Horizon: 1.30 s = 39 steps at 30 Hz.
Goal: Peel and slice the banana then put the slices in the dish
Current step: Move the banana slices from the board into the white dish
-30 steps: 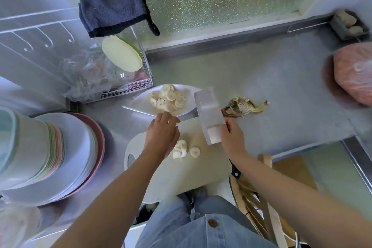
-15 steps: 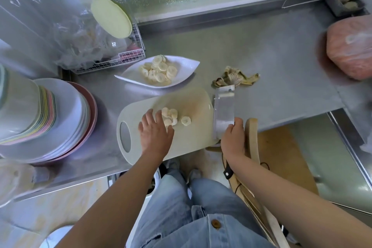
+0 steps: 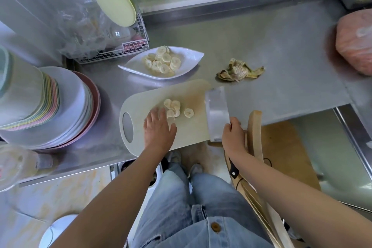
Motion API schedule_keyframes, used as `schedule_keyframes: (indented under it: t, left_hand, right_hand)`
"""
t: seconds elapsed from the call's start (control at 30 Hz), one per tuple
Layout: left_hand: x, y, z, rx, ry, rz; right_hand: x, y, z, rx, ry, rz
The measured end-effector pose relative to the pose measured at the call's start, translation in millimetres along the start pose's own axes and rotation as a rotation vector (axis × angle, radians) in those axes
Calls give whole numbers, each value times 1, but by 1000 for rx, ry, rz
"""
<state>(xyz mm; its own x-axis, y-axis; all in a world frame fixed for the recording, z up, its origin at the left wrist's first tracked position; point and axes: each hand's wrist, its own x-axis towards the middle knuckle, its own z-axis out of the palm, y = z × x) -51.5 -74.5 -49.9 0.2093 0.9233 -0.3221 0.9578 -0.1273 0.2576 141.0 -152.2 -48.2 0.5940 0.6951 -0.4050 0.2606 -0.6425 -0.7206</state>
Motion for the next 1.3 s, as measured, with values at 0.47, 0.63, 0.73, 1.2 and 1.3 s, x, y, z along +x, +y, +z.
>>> schedule_keyframes:
  t: [0.47, 0.63, 0.73, 1.2, 1.3]
  left_hand:
    - [7, -8, -11, -8, 36, 19]
    - [9, -9, -9, 49, 14, 15]
    - [10, -10, -11, 21, 27, 30]
    - [24, -2, -28, -126, 295, 168]
    - [33, 5, -40, -141, 297, 192]
  right_hand:
    - [6, -28, 38, -175, -294, -170]
    - [10, -34, 52, -177, -347, -190]
    - [15, -35, 55, -48, -404, -97]
    - [25, -56, 24, 325, -389, 106]
    - [34, -69, 20, 320, -370, 80]
